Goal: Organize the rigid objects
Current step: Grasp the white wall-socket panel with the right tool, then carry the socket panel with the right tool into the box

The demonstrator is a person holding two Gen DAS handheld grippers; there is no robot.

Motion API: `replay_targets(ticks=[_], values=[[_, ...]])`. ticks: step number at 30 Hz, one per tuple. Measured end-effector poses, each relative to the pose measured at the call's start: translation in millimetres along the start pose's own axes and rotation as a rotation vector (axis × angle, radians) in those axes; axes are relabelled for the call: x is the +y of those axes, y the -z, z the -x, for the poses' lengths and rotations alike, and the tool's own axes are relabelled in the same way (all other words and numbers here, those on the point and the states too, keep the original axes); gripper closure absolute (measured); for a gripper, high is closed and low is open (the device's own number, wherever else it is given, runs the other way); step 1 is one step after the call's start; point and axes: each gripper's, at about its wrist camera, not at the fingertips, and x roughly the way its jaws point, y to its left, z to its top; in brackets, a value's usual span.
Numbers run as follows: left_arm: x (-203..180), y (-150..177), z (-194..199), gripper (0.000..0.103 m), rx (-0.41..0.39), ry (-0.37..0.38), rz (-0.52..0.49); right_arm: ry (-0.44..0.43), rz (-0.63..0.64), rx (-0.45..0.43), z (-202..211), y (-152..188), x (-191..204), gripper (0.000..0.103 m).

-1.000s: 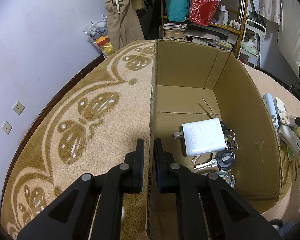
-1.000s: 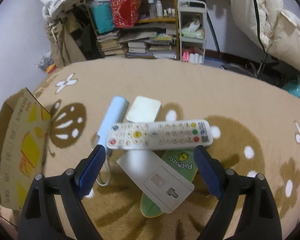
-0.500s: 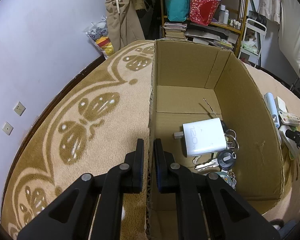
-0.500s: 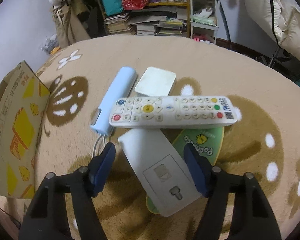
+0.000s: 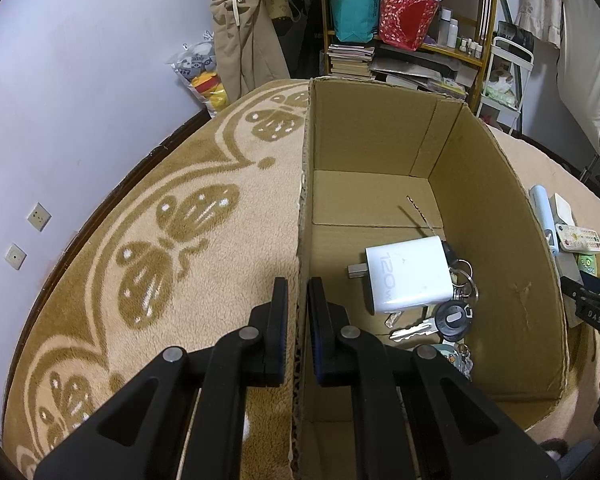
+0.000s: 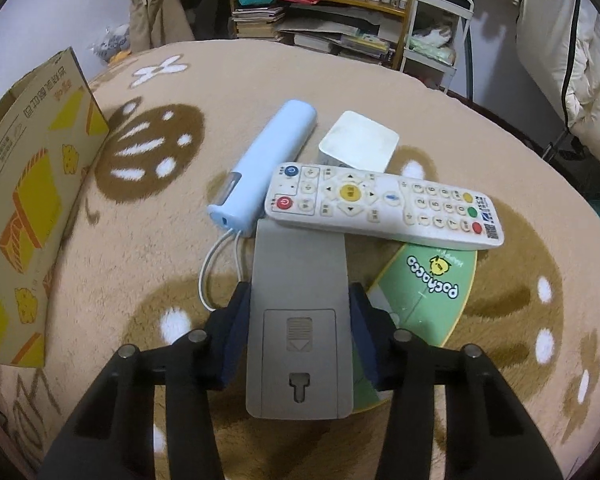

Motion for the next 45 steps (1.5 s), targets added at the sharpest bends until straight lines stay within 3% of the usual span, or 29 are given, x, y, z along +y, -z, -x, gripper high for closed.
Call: replay_targets(ticks=[11,18,31,45], values=[[1,0,-2,0.093,0.000,0.000,0.001,-0.015,-0.061,-0.008,11,4,-1,0.052],[1,0,-2,0.093,0.000,0.000,0.001,-0.038,-0.134,-0.076,38,3,1,0.052],[2,1,-4,0.093,0.000,-0.016,-0.002,-0.137,-0.054,-0.249,98,-32,39,0.052],[-2,1,-1,0.093,-0.001,-0.025,-0.008,-0.278,0.003,-0.291,118,-46,100,0.052]])
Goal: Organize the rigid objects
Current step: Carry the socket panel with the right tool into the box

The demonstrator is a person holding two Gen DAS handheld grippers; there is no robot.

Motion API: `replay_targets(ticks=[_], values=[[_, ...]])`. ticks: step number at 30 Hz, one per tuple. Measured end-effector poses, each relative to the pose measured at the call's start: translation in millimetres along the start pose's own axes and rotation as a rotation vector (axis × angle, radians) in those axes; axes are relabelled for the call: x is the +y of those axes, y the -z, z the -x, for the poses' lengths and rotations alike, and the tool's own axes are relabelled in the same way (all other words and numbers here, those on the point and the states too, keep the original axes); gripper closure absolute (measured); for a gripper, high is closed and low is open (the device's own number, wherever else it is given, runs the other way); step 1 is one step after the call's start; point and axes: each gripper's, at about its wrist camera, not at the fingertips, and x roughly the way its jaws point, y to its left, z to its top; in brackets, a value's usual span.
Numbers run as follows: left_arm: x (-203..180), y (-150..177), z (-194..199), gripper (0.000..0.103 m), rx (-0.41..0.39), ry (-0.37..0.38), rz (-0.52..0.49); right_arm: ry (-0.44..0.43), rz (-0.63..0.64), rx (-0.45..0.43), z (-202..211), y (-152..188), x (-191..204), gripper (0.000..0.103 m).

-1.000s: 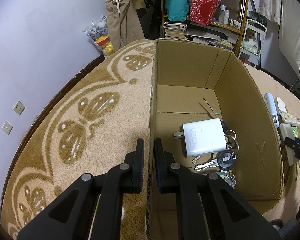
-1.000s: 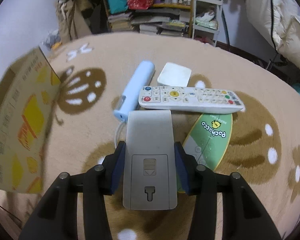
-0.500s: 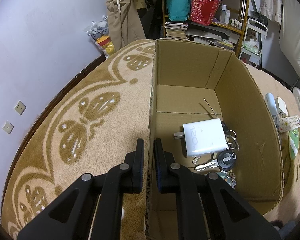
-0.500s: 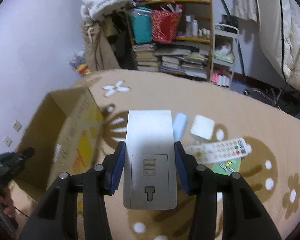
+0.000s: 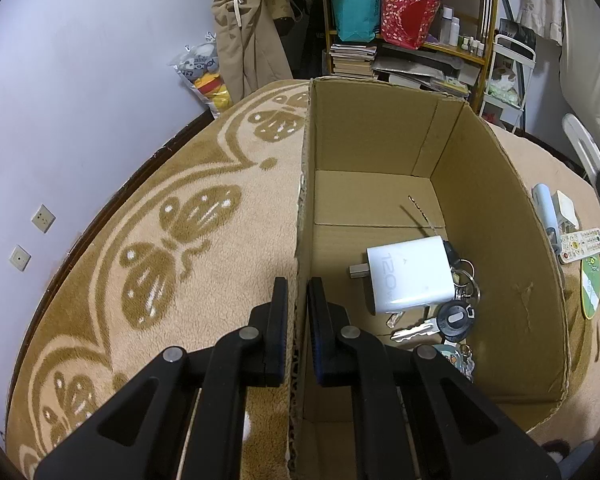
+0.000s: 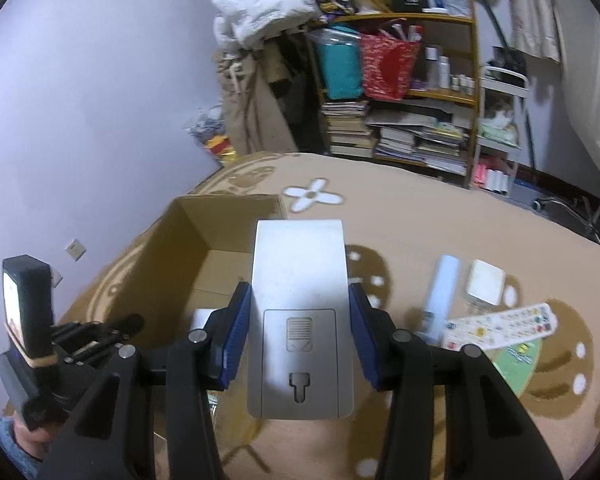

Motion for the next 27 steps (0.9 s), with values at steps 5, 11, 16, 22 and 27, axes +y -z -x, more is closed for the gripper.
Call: replay_targets(ticks=[5,11,16,22,27], values=[[0,0,0,0.093,0.000,-0.001,-0.002,-0.056,0.030,-0.003,-6,-5,27,0.052],[0,0,0,0.093,-0.001,0.001,0.000,-0.120,0.043,0.004,-14,-4,53,0.052],[1,0,1,0.093,0.002,0.015,0.009,-0.136,0.070,0.036,-28,3,67,0.052],[-1,1,1,0.093,0.001,0.019,0.011,-0.141,0.101,0.090,-44,14,74,0.052],[-2,1,2,0.093,0.001,0.024,0.014,-0.125,0.118,0.124,-54,19,77,0.052]])
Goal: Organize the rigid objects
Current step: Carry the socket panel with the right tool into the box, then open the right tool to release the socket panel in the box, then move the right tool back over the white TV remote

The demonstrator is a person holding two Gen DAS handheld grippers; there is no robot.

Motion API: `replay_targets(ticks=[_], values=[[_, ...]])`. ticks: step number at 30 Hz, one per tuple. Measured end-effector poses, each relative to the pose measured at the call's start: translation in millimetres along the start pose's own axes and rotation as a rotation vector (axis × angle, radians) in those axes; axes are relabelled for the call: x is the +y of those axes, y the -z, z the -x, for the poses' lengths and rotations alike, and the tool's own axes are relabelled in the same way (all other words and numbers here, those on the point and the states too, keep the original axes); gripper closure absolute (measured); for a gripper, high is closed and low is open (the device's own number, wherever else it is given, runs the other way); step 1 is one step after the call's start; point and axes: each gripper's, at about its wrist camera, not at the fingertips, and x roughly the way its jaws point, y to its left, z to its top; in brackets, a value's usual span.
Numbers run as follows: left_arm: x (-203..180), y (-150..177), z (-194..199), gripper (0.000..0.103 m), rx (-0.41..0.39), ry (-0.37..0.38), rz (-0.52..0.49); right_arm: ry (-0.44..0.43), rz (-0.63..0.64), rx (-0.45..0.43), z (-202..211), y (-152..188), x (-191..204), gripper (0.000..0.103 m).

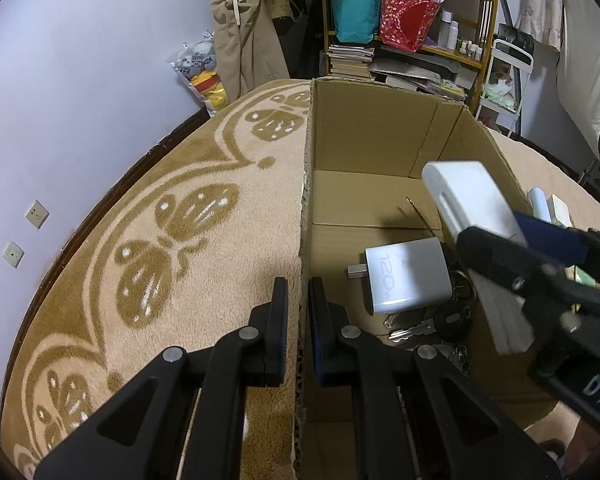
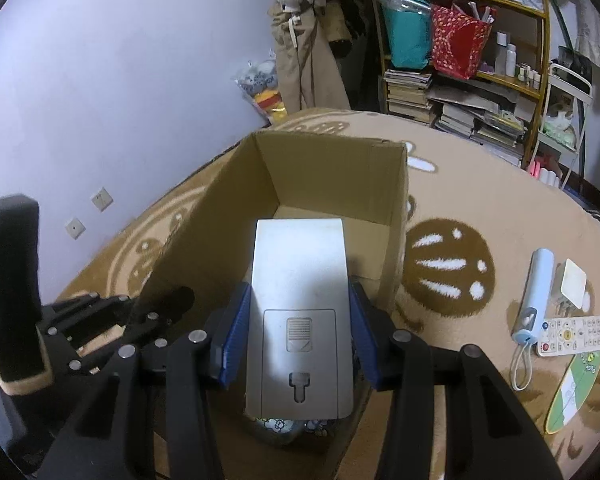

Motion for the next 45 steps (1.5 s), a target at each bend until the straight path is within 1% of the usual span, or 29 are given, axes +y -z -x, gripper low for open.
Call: replay_targets(ticks=[5,9,11,12,13,14,16,18,23,28,31,34,39,45], values=[[0,0,0,0.093,0.000,0.000,0.000,0.002,0.015,0.013,-2,3,2,0.052],[0,0,1,0.092,0.001,0.000,0.001,0.006,0.014,0.007,-2,2,3,0.052],[-1,0,1,0.092,-0.005,-0.016,-0.009,0.012,0.013,-0.004,0,1,3,0.050],[-2,0,1,0.092,-0.003,-0.015,-0.012,0.019,0.011,-0.010,1,0,2,0.047],[-2,0,2,0.092,-0.004,-0.017,-0.012,0.024,0.010,-0.013,2,-1,2,0.041],[-2,0,2,0.092,-0.004,-0.015,-0.012,0.031,0.007,-0.015,5,-3,1,0.038],[-1,0,2,0.092,-0.002,-0.010,-0.007,0.041,0.001,-0.028,10,-6,-3,0.025],[0,-1,2,0.092,-0.001,-0.007,-0.004,0.068,-0.004,-0.048,17,-9,-8,0.020],[0,-1,1,0.092,-0.002,-0.011,-0.008,0.114,-0.037,-0.087,36,-18,-30,0.012],[0,-1,1,0.092,-0.002,-0.012,-0.012,0.188,-0.109,-0.105,44,-22,-62,0.011],[0,-1,0,0.092,-0.002,-0.012,-0.012,0.236,-0.167,-0.130,51,-20,-85,0.011],[0,0,0,0.092,-0.002,-0.012,-0.013,0.295,-0.214,-0.104,48,-16,-108,0.011],[0,0,0,0.092,-0.002,-0.013,-0.015,0.365,-0.281,-0.060,40,-2,-146,0.011],[0,0,0,0.092,-0.002,-0.012,-0.015,0.403,-0.405,-0.021,35,15,-187,0.011]])
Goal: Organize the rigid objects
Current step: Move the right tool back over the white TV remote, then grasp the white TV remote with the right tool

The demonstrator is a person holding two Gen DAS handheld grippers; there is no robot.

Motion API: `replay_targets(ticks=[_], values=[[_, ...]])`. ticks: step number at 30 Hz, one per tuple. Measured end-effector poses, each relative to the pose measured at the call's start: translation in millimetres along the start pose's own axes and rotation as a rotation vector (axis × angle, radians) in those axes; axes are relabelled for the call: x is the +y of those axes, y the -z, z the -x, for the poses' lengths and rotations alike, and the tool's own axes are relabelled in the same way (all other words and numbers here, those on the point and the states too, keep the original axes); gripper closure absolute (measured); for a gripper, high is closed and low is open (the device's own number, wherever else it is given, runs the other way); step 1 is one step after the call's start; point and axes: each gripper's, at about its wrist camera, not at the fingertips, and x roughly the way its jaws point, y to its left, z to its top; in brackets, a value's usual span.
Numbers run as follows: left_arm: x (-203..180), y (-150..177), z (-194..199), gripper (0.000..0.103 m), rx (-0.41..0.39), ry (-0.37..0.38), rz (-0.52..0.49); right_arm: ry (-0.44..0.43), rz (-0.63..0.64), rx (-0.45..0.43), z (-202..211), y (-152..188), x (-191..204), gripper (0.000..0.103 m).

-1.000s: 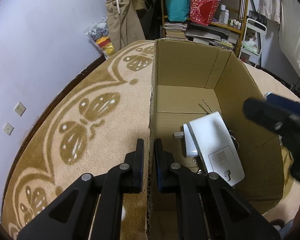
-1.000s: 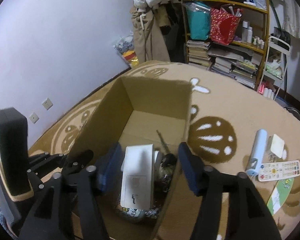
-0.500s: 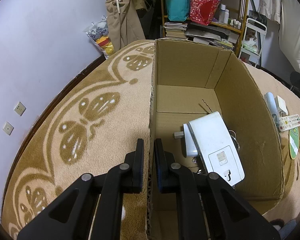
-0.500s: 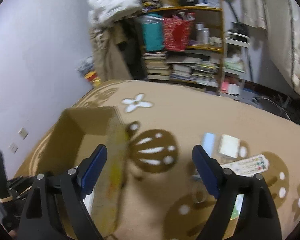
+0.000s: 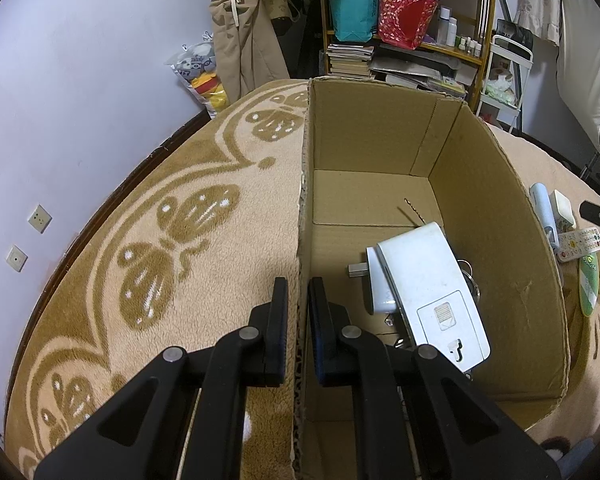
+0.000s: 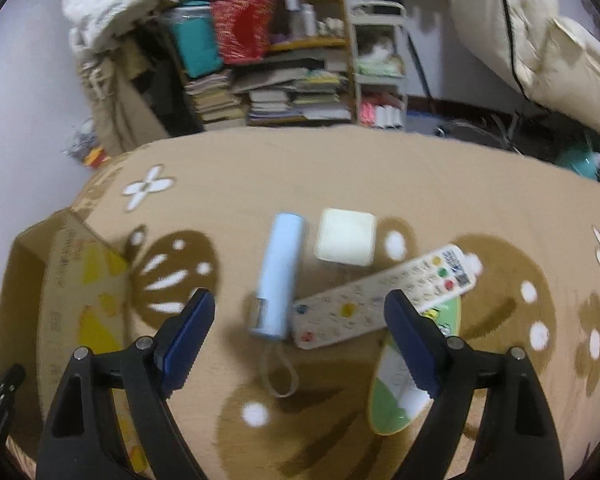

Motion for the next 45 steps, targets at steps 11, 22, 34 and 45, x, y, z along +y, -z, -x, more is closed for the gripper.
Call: replay_targets(ticks=[11,22,34,45], values=[[0,0,0,0.092,0.000,-0.003,-0.002,0.137,-0.122,0.048,-26,0,-43,0.012],[-1,0,-1,0.092,0.001,-0.005,-0.005,0.182,-0.171,0.111,-51,-9,-54,0.012],[-2,0,-2,0.092,0.005,-0.007,-0.008,0.285,-0.086,0.138,-68,10,-49,0.031],[-2,0,-2,0.092,0.004,-0.006,-0.007,0.281,-0.016,0.129,-53,16,-47,0.060]])
